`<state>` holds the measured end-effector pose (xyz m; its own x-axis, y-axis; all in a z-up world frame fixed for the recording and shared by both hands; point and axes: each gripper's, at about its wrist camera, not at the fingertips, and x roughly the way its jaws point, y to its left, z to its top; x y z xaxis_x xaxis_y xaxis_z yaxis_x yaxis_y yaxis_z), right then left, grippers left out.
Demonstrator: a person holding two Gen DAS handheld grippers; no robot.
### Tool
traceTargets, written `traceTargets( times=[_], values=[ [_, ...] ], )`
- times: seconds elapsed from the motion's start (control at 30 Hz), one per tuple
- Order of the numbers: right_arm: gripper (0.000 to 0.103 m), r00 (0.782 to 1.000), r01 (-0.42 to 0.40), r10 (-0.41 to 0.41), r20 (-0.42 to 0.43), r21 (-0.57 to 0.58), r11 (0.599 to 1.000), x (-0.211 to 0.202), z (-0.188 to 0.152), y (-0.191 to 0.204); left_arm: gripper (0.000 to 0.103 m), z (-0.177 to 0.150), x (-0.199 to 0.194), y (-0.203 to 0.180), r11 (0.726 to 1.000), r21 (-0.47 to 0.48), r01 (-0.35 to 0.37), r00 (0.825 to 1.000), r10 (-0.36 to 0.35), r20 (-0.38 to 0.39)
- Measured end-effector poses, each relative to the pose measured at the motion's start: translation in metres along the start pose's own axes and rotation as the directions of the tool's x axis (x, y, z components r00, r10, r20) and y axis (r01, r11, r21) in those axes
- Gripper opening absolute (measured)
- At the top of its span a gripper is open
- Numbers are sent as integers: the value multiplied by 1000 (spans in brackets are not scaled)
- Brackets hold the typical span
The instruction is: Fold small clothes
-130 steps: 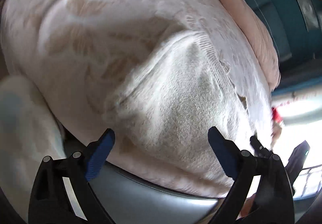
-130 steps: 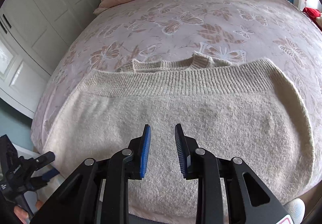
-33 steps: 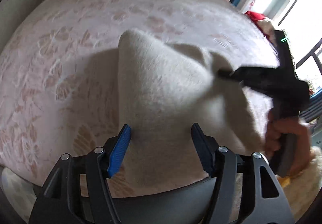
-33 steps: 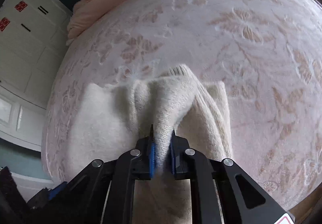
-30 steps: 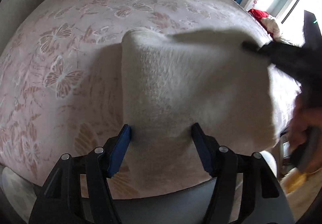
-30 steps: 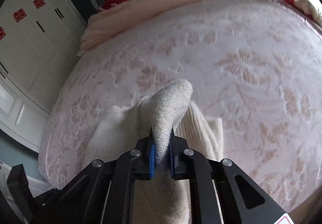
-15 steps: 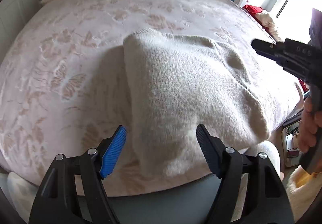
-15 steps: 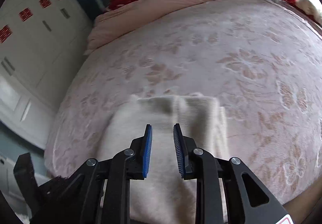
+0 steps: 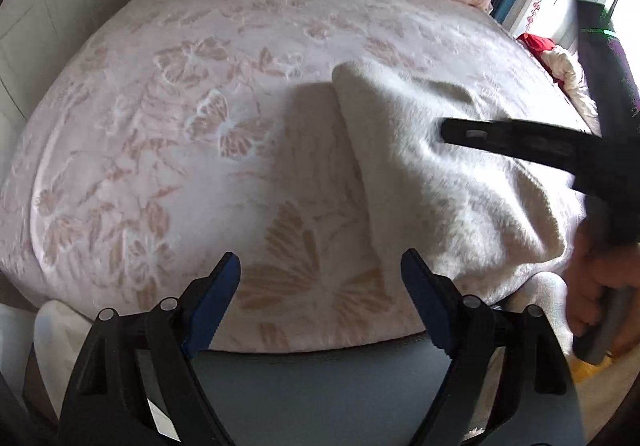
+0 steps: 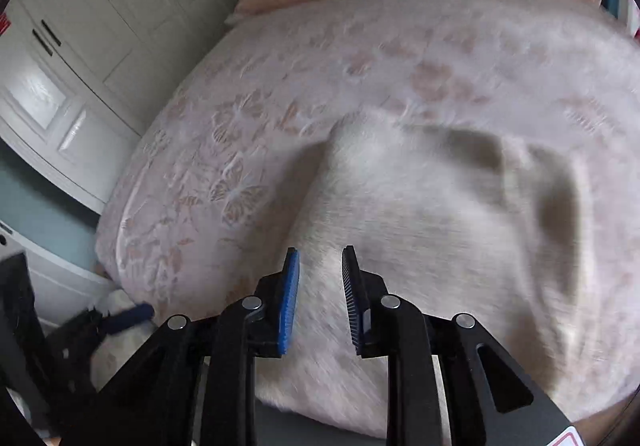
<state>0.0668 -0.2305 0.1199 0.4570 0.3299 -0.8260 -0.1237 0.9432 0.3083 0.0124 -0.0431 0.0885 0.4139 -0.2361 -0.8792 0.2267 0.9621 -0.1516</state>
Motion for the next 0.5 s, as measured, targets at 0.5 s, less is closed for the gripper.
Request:
traceTargets(
  times=[0.5],
  values=[
    [43, 991, 128, -130, -14, 306, 943, -57, -85, -119, 86, -1, 16, -89, 981, 175, 79, 997, -80, -2]
  ],
)
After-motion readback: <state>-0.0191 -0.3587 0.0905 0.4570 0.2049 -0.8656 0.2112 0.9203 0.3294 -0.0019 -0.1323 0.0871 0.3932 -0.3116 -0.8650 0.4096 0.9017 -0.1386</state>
